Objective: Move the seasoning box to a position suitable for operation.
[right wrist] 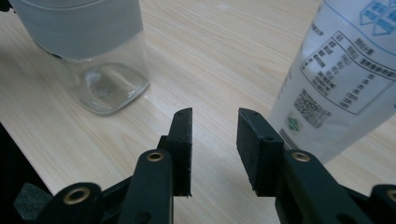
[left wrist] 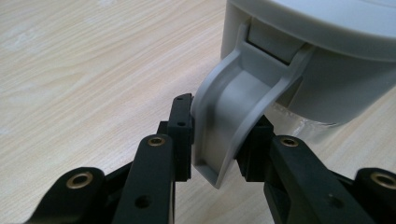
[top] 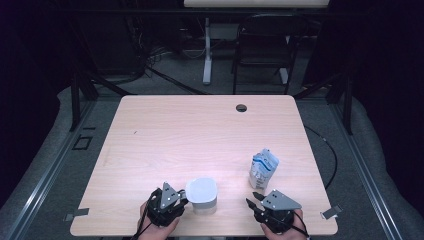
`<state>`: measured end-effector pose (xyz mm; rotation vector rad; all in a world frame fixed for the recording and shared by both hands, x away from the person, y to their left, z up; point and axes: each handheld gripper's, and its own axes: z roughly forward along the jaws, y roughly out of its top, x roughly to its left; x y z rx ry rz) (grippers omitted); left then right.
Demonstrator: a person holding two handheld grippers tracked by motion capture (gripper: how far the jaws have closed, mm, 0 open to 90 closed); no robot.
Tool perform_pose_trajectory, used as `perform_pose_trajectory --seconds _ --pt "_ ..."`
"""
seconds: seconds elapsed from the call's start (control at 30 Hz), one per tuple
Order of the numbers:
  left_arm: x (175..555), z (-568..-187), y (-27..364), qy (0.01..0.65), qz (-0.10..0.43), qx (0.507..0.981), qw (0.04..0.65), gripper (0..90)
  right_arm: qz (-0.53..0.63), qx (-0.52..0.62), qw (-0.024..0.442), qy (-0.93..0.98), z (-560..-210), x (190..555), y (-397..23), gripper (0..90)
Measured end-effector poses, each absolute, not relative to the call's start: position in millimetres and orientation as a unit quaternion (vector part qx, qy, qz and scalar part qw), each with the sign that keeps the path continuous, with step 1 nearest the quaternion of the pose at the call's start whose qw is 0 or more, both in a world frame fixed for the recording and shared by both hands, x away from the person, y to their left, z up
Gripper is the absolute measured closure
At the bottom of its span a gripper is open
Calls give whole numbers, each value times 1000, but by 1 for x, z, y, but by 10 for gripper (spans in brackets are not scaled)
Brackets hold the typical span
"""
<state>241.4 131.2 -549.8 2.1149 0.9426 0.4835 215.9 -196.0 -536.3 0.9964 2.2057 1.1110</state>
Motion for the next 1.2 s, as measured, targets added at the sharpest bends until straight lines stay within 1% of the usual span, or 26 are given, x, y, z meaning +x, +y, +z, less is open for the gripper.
perform_pose_trajectory --seconds 0.1,0.17,0.27,0.37,0.43,0.57,0.63,0.7,0.93,1.13,1.2 --pt "242 -549 134 369 181 827 384 698 409 365 228 805 -536 218 -193 662" --pt "241 -548 135 369 181 826 386 672 407 363 224 808 -536 220 -190 690" --pt "240 -544 137 373 173 823 391 643 410 359 219 810 -532 223 -187 707" --pt "237 -540 140 373 166 824 393 630 410 354 212 813 -530 227 -183 710" --pt "237 -538 142 370 165 825 394 625 405 350 205 820 -529 230 -178 735" --pt "237 -536 145 367 157 825 400 626 398 332 201 831 -523 237 -167 804" --pt "236 -536 146 362 156 827 400 648 401 325 197 834 -520 240 -162 832" --pt "236 -535 147 360 157 827 402 649 402 323 195 834 -517 245 -156 857" --pt "233 -534 149 358 155 826 407 636 413 324 174 833 -508 259 -146 885" --pt "230 -528 155 360 139 824 416 637 414 330 172 830 -510 254 -145 885" --pt "228 -525 157 357 140 822 420 652 417 333 172 828 -510 253 -146 886"
